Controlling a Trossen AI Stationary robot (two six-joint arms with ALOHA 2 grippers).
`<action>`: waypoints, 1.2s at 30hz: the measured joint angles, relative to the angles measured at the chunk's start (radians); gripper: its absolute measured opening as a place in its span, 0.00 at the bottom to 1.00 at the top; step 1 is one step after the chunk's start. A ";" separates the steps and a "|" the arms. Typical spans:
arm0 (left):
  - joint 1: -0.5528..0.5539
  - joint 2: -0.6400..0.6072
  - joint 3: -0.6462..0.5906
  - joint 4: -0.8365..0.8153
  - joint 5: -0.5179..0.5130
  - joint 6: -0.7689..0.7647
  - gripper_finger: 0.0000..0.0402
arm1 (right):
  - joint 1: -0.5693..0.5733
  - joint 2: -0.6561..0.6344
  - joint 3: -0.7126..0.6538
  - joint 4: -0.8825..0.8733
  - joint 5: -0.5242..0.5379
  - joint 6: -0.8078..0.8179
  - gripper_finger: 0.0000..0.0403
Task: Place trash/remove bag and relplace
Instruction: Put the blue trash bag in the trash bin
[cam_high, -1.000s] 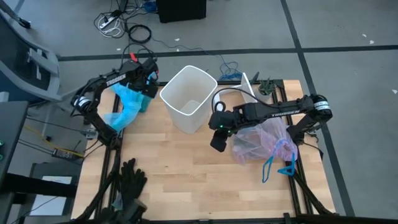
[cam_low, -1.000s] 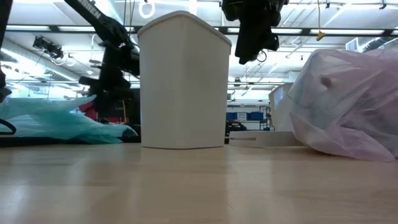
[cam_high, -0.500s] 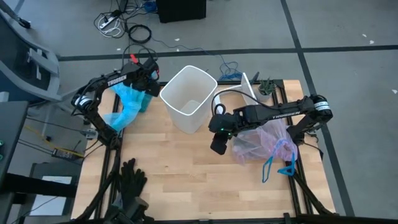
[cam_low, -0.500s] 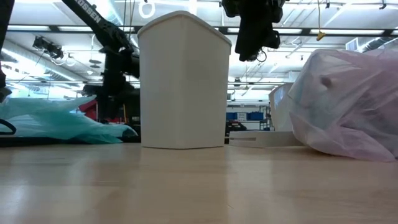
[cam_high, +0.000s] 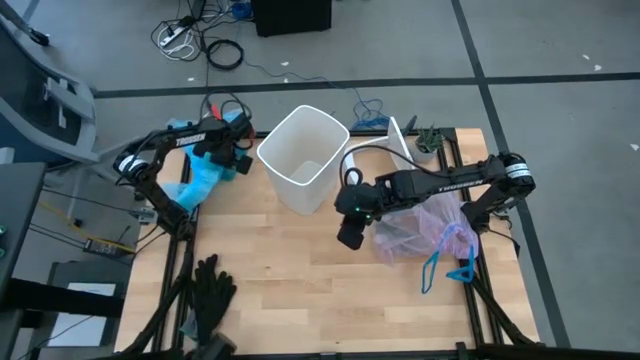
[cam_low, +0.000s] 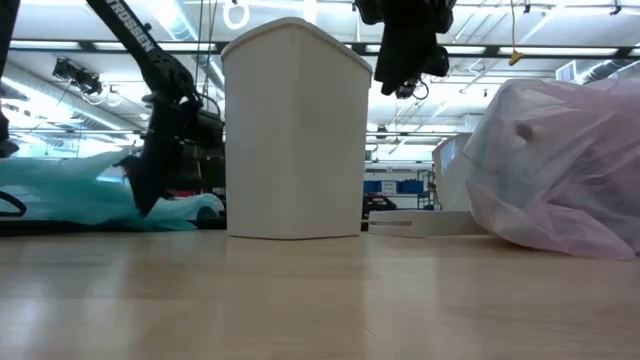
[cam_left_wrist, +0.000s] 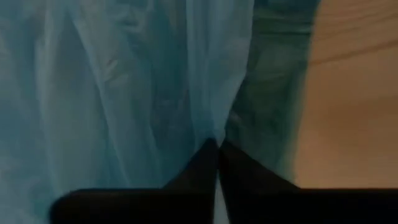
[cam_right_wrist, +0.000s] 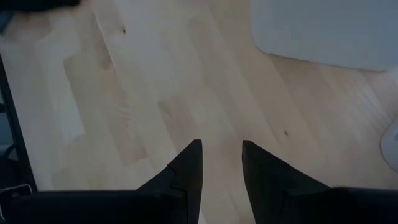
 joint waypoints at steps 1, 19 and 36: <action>-0.007 -0.013 0.002 -0.004 0.000 0.002 0.03 | 0.000 0.000 0.000 0.008 0.000 0.001 0.25; -0.034 -0.529 0.230 -0.051 0.115 0.021 0.00 | -0.007 -0.010 0.000 -0.075 0.000 -0.012 0.25; -0.130 -0.576 0.622 0.120 0.334 0.012 0.00 | -0.037 -0.229 0.000 -0.245 0.335 0.026 0.25</action>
